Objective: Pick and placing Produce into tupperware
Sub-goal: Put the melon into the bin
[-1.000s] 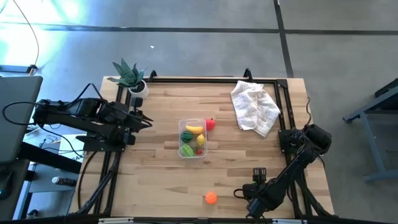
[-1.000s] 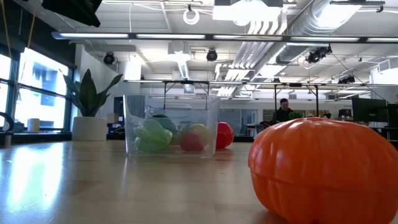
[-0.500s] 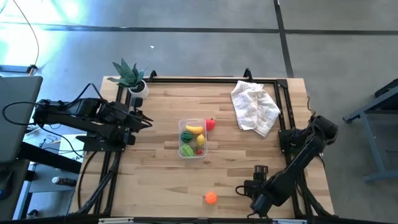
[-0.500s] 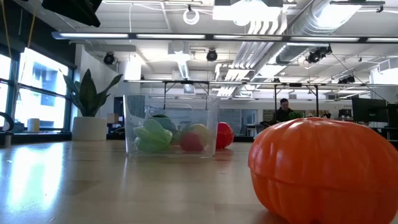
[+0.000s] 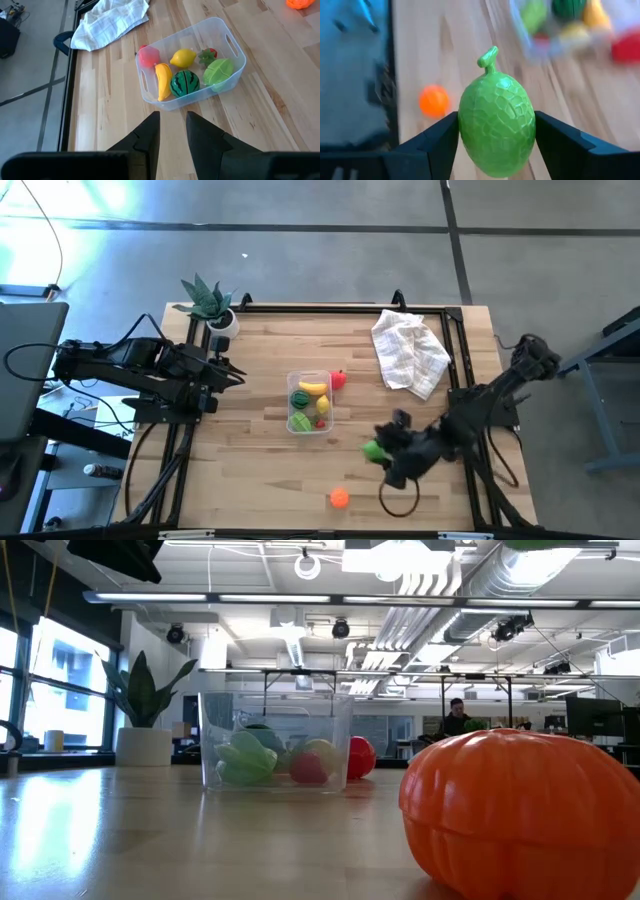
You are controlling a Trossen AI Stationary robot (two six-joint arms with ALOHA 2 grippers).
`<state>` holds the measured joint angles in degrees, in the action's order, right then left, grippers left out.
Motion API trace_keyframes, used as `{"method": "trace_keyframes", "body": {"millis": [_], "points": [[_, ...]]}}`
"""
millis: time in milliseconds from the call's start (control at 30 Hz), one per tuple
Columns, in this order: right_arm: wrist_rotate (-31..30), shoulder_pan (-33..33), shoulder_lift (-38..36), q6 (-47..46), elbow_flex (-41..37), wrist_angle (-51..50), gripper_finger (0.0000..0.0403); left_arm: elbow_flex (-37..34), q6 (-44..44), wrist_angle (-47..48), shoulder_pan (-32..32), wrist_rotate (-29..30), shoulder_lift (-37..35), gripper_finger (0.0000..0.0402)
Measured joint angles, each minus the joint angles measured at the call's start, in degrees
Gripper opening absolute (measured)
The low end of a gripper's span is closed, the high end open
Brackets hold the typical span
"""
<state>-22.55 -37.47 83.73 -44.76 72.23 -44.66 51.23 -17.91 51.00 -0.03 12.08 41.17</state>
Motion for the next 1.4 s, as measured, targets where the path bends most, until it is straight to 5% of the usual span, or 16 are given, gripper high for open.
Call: {"method": "trace_keyframes", "body": {"millis": [467, 633, 1067, 1400], "points": [[11.19, 22.7, 0.39, 20.9, 0.02, 27.39, 0.0204, 0.0, 0.0, 0.01, 0.01, 0.01, -0.02, 0.0085], [23.79, 32.6, 7.76, 18.01, 0.42, 36.39, 0.0204, -0.01, 0.02, 0.02, 0.01, 0.0, 0.0, 0.0085], [24.54, 36.68, 25.64, 22.65, 16.74, 18.8, 0.02, -0.01, 0.01, -0.04, 0.01, 0.01, -0.02, 0.0085], [21.45, 36.39, 28.82, 20.66, 17.75, 11.05, 0.02, -0.01, 0.01, 0.0, 0.0, 0.01, 0.0, 0.0085]]}}
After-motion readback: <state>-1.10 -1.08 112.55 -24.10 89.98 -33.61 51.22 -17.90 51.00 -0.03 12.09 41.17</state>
